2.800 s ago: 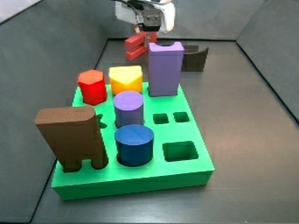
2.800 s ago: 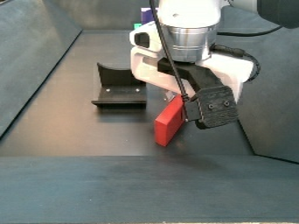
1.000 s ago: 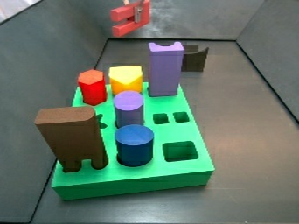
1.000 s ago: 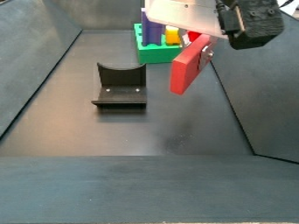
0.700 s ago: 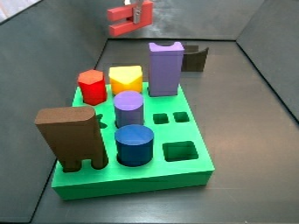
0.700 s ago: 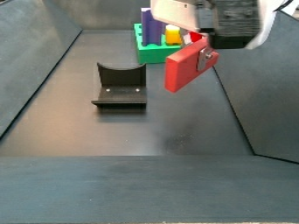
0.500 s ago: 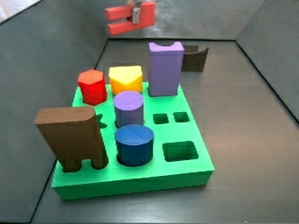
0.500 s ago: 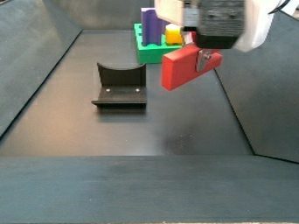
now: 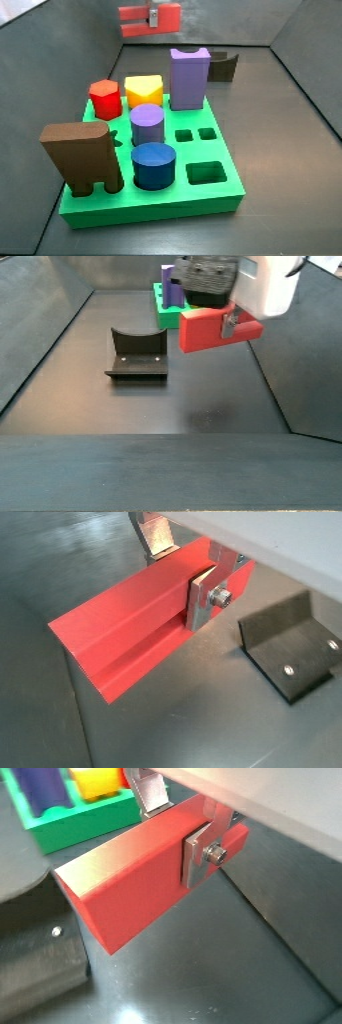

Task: Pick up the double-square object. Move up. Rotate the double-square object. Place the double-square object on the fixture. Regrasp the double-square object. Move to above the board. Insert the double-square object.
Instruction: Rotate the double-square object.

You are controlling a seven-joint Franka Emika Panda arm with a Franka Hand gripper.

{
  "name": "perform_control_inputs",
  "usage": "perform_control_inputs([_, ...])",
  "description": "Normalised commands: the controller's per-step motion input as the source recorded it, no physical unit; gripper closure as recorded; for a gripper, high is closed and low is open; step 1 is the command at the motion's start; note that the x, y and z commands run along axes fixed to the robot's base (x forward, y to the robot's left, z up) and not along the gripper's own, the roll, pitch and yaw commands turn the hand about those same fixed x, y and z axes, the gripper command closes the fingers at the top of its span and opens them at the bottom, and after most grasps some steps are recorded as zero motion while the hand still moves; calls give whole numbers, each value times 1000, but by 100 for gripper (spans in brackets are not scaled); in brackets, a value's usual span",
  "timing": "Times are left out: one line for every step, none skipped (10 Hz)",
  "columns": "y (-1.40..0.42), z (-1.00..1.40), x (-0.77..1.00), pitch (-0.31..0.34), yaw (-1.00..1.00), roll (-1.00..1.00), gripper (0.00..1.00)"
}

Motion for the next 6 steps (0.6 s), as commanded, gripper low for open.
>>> perform_control_inputs([23, -24, 31, -4, -1000, -8, 100])
perform_control_inputs([23, -24, 31, -5, -1000, -8, 100])
perform_control_inputs([23, -25, 31, -5, -1000, -8, 100])
perform_control_inputs([23, -24, 30, -5, -1000, -9, 100])
perform_control_inputs([23, -24, 30, -5, -1000, -9, 100])
perform_control_inputs([23, -25, 30, -5, -1000, -9, 100])
